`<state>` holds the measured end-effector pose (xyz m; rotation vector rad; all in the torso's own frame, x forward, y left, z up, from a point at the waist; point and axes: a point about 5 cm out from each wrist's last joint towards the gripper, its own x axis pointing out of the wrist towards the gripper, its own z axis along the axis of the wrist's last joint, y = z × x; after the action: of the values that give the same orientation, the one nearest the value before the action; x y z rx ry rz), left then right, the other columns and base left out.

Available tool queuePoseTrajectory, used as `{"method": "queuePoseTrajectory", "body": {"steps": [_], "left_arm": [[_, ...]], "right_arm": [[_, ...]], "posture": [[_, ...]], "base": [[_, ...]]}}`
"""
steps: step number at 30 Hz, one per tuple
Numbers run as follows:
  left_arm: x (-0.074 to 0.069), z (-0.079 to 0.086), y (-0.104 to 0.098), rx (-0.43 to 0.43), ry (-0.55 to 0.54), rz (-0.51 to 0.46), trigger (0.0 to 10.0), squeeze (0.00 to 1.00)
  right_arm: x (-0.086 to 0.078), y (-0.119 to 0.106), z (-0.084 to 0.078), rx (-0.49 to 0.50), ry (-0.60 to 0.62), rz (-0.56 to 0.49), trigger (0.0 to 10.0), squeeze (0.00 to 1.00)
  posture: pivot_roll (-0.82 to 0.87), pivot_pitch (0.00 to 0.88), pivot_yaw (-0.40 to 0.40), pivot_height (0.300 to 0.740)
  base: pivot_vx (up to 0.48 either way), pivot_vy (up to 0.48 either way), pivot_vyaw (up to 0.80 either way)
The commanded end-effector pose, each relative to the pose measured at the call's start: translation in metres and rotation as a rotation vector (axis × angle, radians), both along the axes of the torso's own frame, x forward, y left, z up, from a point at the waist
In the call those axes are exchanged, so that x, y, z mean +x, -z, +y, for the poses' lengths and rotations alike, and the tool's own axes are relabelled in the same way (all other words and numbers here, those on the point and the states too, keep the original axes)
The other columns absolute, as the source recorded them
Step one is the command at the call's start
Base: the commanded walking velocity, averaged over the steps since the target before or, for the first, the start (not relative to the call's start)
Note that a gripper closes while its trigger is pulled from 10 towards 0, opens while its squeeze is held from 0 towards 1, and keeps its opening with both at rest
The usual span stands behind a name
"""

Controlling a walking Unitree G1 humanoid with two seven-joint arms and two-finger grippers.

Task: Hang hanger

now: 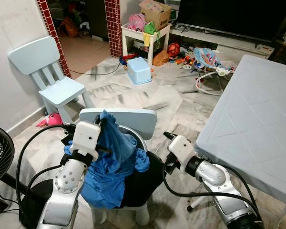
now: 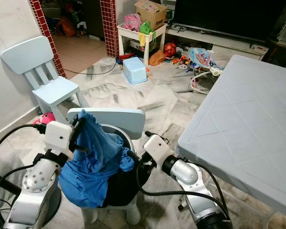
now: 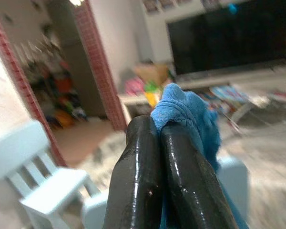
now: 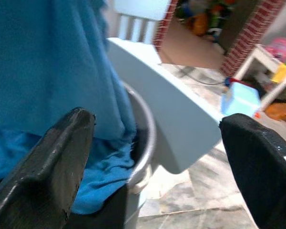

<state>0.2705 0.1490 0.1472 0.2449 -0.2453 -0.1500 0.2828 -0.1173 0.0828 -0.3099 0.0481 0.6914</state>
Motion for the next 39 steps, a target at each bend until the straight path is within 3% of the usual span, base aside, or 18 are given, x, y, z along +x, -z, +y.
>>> {"method": "queuePoseTrajectory", "body": {"steps": [1,6,12,14,16,20,22,23,24,26,28,29,30,31,39], "left_arm": [[0.001,0.002,-0.013,-0.006,-0.034,-0.07,0.0,0.0],[0.002,-0.004,-0.027,-0.028,-0.038,-0.126,0.0,0.0],[0.014,-0.013,-0.075,-0.065,-0.026,-0.278,0.0,0.0],[0.015,-0.013,-0.076,-0.066,-0.026,-0.279,0.0,0.0],[0.015,-0.003,-0.051,-0.047,-0.051,-0.174,0.0,0.0],[0.009,0.018,-0.01,-0.104,-0.153,0.021,0.0,0.0],[-0.002,0.027,0.008,-0.107,-0.204,0.073,0.0,0.0],[-0.002,0.027,0.008,-0.107,-0.204,0.073,0.0,0.0],[-0.01,0.032,0.021,-0.065,-0.258,0.097,0.0,0.0],[-0.016,0.034,0.031,-0.098,-0.292,0.144,0.0,0.0],[-0.021,0.034,0.041,-0.124,-0.323,0.19,3.2,0.0],[-0.024,0.029,0.047,-0.163,-0.329,0.228,6.7,0.0],[-0.025,0.027,0.049,-0.164,-0.325,0.233,7.8,0.0],[-0.025,0.023,0.051,-0.169,-0.314,0.245,10.0,0.0],[-0.017,0.018,0.05,-0.177,-0.298,0.239,10.0,0.0]], "right_arm": [[0.005,-0.004,-0.005,0.022,0.047,-0.019,10.0,0.0],[0.006,-0.002,-0.005,0.034,0.072,-0.027,10.0,0.0],[0.013,-0.003,0.0,0.049,0.099,-0.042,10.0,0.0],[0.014,-0.004,0.001,0.052,0.101,-0.046,10.0,0.0],[0.015,-0.006,0.004,0.082,0.113,-0.048,10.0,0.0],[0.014,-0.008,0.0,0.161,0.18,-0.03,10.0,0.0],[0.014,-0.008,-0.011,0.253,0.286,-0.002,10.0,0.0],[0.014,-0.008,-0.011,0.253,0.286,-0.002,10.0,0.0],[0.015,-0.009,-0.02,0.339,0.367,0.025,10.0,0.0],[0.015,-0.009,-0.027,0.402,0.424,0.043,10.0,0.0],[0.015,-0.01,-0.034,0.457,0.473,0.061,10.0,0.0],[0.015,-0.011,-0.04,0.49,0.507,0.068,10.0,0.0],[0.015,-0.011,-0.042,0.492,0.516,0.07,10.0,0.0],[0.015,-0.011,-0.043,0.492,0.525,0.071,10.0,0.0],[0.018,-0.016,-0.043,0.507,0.53,0.072,10.0,0.0]], "posture": [[-0.05,0.0,-0.004,0.74],[-0.05,0.0,0.0,0.74],[-0.04,0.0,0.002,0.74],[-0.04,0.0,0.002,0.74],[-0.03,0.0,0.012,0.74],[-0.03,0.0,0.019,0.74],[-0.03,0.0,0.015,0.74],[-0.03,0.0,0.015,0.74],[-0.03,0.0,0.014,0.74],[-0.04,0.0,0.009,0.74],[-0.03,0.0,0.003,0.74],[-0.04,0.0,-0.003,0.74],[-0.04,0.0,-0.003,0.74],[-0.04,0.0,-0.002,0.74],[-0.05,0.0,0.0,0.74]], "base": [[0.0,0.0,0.0],[0.0,0.0,0.0],[0.0,0.0,0.0],[0.0,0.0,0.0],[0.0,0.0,0.0],[0.0,0.0,0.0],[0.0,0.0,0.0],[0.0,0.0,0.0],[0.0,0.0,0.0],[0.0,0.0,0.0],[0.0,0.0,0.0],[0.0,0.0,0.0],[0.0,0.0,0.0],[0.0,0.0,0.0],[0.0,0.0,0.0]]}}
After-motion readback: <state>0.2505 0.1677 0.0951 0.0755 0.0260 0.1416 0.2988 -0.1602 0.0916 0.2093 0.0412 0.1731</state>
